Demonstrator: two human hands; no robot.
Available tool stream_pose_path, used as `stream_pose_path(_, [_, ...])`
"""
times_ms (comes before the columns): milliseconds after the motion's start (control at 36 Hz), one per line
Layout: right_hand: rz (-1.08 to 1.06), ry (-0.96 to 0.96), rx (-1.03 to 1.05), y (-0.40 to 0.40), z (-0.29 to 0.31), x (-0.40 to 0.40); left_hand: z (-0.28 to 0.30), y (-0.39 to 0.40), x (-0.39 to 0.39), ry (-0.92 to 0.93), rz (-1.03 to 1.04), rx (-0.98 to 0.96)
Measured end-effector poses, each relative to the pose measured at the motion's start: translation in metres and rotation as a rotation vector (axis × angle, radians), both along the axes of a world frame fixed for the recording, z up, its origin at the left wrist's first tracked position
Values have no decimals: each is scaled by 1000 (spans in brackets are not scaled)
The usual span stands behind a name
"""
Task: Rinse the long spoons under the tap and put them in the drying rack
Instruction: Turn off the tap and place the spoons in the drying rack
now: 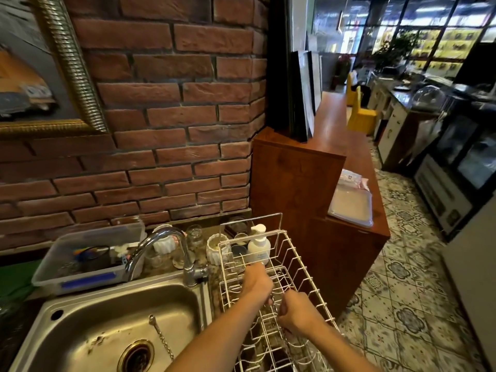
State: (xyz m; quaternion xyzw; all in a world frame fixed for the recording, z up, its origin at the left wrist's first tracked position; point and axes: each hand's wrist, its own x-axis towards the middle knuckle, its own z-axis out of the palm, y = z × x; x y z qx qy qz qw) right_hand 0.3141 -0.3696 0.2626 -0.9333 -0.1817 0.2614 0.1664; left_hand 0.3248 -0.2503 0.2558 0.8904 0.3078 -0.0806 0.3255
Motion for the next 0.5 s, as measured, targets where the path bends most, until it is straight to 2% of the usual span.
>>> stream_pose_path(111, [10, -6, -3, 0, -4, 1, 2, 1, 2, 3, 2, -67])
stream_pose_path(389, [10, -17, -16, 1, 2, -2, 13, 4, -4, 5, -96, 45])
stream_pose_path(500, [-27, -61, -8, 3, 15, -2, 30, 8, -9, -64, -122, 26])
